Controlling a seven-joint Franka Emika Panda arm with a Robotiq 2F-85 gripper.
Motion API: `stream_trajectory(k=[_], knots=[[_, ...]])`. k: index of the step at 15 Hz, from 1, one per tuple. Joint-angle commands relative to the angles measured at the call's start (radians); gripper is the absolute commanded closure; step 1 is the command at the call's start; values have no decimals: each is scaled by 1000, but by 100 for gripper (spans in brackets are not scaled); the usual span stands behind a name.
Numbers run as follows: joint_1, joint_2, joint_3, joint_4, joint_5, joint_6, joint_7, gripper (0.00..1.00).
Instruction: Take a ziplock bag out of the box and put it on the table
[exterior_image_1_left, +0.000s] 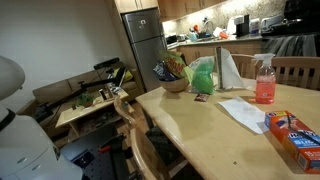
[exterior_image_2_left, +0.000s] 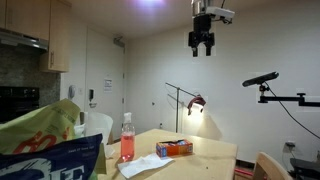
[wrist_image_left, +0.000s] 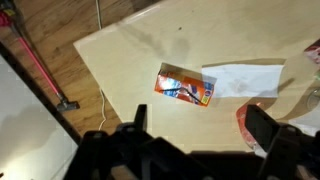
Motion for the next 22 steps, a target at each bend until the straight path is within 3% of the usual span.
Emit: stream_trajectory(k=[1, 3, 11, 12, 17, 22], knots=[[10, 89, -26, 0, -146, 112, 3, 0], [14, 146, -44, 18, -161, 111, -2, 0], [11, 341, -130, 132, -24, 64, -82, 0], [26, 296, -131, 68, -52, 98, -62, 0], [27, 312, -139, 75, -49, 100, -63, 0], [33, 355, -134, 50, -113, 114, -260, 0]])
